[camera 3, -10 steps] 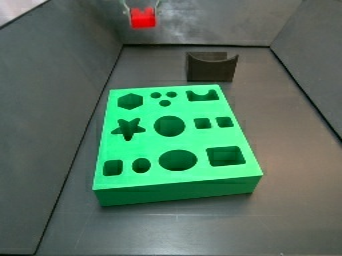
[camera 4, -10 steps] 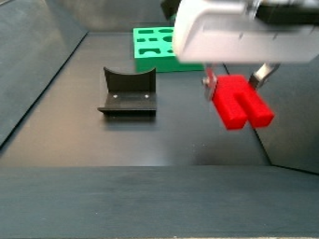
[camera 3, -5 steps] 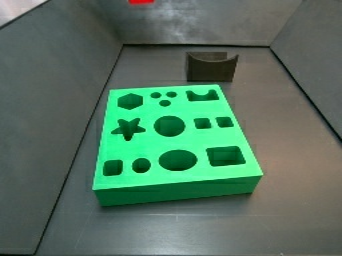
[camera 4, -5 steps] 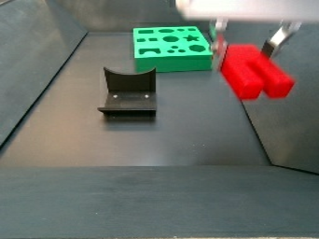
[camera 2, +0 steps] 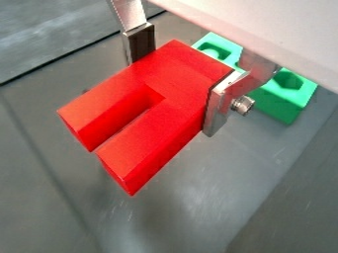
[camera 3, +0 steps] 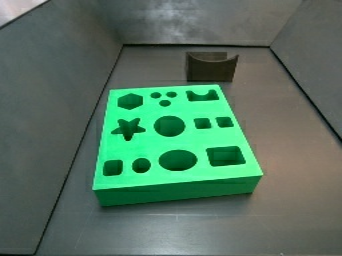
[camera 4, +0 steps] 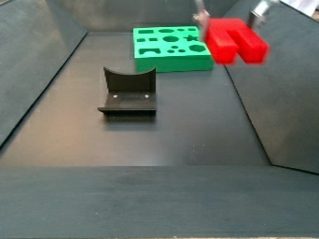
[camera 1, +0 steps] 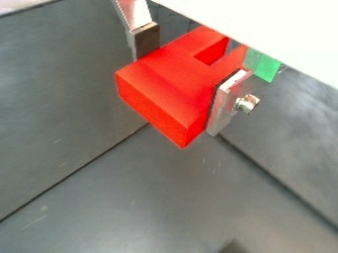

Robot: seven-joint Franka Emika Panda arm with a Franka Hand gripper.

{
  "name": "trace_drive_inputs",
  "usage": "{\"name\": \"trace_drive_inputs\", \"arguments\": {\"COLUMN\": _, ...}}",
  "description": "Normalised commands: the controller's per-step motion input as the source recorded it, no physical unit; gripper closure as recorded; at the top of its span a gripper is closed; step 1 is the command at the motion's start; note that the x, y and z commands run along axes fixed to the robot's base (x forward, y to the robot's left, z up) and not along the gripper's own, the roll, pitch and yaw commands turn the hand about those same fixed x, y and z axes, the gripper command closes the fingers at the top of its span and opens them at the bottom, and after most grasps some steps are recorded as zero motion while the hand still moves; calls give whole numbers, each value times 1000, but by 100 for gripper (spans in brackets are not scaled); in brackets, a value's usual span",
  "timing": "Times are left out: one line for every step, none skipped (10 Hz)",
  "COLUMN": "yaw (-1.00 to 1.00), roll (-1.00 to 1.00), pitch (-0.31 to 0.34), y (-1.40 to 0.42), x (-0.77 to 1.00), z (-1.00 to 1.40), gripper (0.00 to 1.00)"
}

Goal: Pick up the double-square object. Move up. Place the double-square object on the fixture. Regrasp the double-square object. Move to above the board. Insert the double-square object.
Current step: Place the double-square object on the fixture.

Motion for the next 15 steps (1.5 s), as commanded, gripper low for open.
{"name": "trace_drive_inputs", "arguments": {"yaw": -113, "roll": -156, "pitch": 159, "y": -587, "x": 1000, "z": 82, "gripper": 100}}
{"name": "trace_drive_inputs", "arguments": {"yaw": -58, "roll": -134, "pitch": 139, "y": -539, "x": 1000, "z": 80, "gripper": 100}}
{"name": "trace_drive_inputs", "arguments": {"yaw": -24, "roll": -117, "pitch": 127, "y": -491, "x": 1000, "z": 77, "gripper": 100}}
{"name": "trace_drive_inputs", "arguments": {"yaw": 3, "roll": -101, "pitch": 117, "y": -421, "x": 1000, "z": 66, "gripper": 100}}
{"name": "trace_drive_inputs", "arguments": {"yaw": 7, "roll": -95, "pitch": 119, "y": -391, "x": 1000, "z": 62, "gripper": 100}}
{"name": "trace_drive_inputs", "arguments": {"yaw": 15, "roll": -80, "pitch": 128, "y": -337, "x": 1000, "z": 57, "gripper": 100}}
{"name": "trace_drive_inputs", "arguments": {"yaw": 20, "roll": -63, "pitch": 140, "y": -267, "x": 1000, "z": 51, "gripper": 100}}
{"name": "trace_drive_inputs", "arguments": {"yaw": 21, "roll": -47, "pitch": 138, "y": -221, "x": 1000, "z": 41, "gripper": 100}}
{"name": "trace_drive_inputs", "arguments": {"yaw": 22, "roll": -35, "pitch": 139, "y": -200, "x": 1000, "z": 36, "gripper": 100}}
{"name": "trace_drive_inputs", "arguments": {"yaw": 28, "roll": -6, "pitch": 148, "y": -147, "x": 1000, "z": 33, "gripper": 100}}
{"name": "trace_drive_inputs", "arguments": {"yaw": 28, "roll": 6, "pitch": 148, "y": -120, "x": 1000, "z": 26, "gripper": 100}}
{"name": "trace_drive_inputs", "arguments": {"yaw": -30, "roll": -1000, "pitch": -34, "y": 107, "x": 1000, "z": -224, "gripper": 100}}
{"name": "trace_drive_inputs", "arguments": {"yaw": -30, "roll": -1000, "pitch": -31, "y": 128, "x": 1000, "z": -234, "gripper": 100}}
{"name": "trace_drive_inputs", "arguments": {"yaw": -46, "roll": -1000, "pitch": -35, "y": 132, "x": 1000, "z": -175, "gripper": 100}}
{"name": "trace_drive_inputs", "arguments": {"yaw": -46, "roll": -1000, "pitch": -30, "y": 110, "x": 1000, "z": -143, "gripper": 100}}
